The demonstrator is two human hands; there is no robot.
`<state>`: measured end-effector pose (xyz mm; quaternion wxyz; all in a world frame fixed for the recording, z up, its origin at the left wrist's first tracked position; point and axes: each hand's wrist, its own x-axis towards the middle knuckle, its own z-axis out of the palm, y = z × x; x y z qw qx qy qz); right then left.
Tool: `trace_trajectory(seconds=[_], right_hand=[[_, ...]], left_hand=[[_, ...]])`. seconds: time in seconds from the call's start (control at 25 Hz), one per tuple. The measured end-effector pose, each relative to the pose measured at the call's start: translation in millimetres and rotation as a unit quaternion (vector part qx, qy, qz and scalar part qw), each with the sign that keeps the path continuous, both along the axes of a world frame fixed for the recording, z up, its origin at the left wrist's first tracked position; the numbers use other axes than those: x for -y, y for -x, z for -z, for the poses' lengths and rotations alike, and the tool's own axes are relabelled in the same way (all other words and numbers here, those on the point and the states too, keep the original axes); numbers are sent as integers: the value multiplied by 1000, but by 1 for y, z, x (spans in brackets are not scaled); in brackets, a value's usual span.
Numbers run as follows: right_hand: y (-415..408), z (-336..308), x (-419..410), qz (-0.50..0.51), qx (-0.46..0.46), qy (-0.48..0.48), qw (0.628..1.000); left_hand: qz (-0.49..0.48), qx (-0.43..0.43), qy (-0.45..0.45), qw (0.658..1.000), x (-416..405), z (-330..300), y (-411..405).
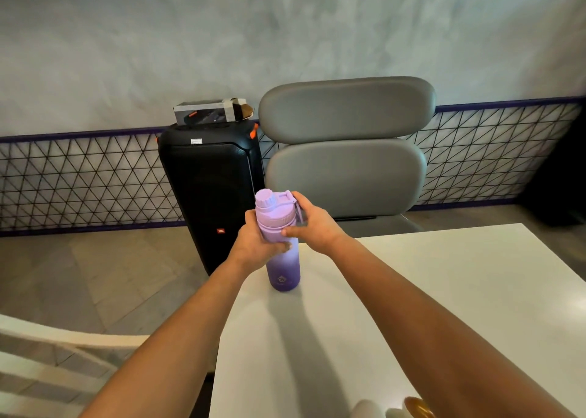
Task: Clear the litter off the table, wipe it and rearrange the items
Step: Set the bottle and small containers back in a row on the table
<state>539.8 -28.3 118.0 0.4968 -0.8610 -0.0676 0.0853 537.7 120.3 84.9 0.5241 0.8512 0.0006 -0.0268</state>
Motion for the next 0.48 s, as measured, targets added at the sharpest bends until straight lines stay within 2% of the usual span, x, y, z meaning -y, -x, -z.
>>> trace_trajectory(seconds=[0.04,0.16,0.24,0.36,0.48], right_hand=[[0,0,0,-4,3,15,1000],[6,-6,10,33,63,152,986],[23,-11,22,80,69,142,984],[66,-7,41,59,9,124,990],[125,12,56,-8,-77,155,985]], left_hand=[[0,-5,3,1000,-1,0,-1],[11,-32,39,999,-5,-2,3],[-13,-79,13,997,-9,-2,16],[-38,-149,-30,988,-12,17,61],[25,-214,-24,976,2,55,137]])
